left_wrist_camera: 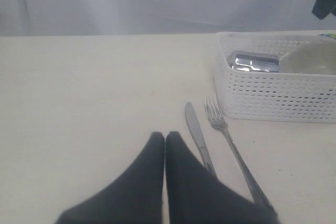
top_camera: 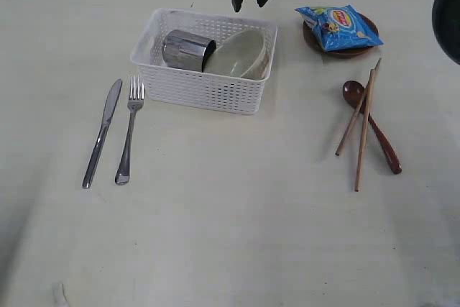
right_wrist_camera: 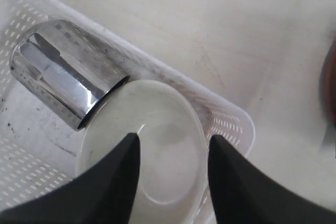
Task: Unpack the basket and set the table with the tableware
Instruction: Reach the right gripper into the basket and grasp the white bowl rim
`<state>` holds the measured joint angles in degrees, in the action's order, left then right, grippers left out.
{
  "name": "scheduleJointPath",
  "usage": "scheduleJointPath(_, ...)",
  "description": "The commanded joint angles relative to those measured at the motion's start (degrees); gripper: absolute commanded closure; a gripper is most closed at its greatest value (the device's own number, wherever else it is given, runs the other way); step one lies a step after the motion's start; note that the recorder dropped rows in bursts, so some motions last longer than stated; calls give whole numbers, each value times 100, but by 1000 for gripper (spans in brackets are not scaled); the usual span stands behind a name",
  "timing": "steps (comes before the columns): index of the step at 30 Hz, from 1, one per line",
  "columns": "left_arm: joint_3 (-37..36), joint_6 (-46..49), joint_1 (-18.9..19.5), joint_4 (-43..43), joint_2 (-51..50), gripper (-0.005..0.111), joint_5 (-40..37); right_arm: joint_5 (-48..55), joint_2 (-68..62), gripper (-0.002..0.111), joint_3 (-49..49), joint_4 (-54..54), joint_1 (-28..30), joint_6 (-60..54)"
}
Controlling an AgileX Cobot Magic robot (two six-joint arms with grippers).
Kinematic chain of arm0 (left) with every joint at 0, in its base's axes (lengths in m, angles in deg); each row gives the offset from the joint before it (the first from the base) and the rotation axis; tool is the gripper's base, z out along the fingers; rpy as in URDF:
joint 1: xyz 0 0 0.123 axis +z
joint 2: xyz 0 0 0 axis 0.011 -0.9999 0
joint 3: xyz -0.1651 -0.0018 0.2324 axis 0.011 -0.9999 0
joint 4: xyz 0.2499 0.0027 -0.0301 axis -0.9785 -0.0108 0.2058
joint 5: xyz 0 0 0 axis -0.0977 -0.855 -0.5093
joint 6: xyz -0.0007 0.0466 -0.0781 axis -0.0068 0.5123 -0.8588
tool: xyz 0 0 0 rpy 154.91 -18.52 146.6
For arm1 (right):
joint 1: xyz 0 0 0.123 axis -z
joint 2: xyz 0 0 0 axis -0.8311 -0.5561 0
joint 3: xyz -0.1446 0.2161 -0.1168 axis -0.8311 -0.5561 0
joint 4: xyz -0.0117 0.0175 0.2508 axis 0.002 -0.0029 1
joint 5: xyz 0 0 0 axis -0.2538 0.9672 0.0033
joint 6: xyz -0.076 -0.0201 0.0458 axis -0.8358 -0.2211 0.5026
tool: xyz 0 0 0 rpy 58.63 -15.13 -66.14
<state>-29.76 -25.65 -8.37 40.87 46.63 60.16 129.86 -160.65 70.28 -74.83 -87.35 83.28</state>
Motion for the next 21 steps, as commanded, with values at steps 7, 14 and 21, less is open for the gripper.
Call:
scheduleJointPath(7,-18,-3,-44,0,19,107,10,0,-120,67,-7,-158,21,184)
scheduleJointPath(14,-18,-3,-44,0,19,107,10,0,-220,67,-16,-445,21,222)
scheduleJointPath(21,-18,-3,-44,0,19,107,10,0,-373,67,-19,-367,35,264)
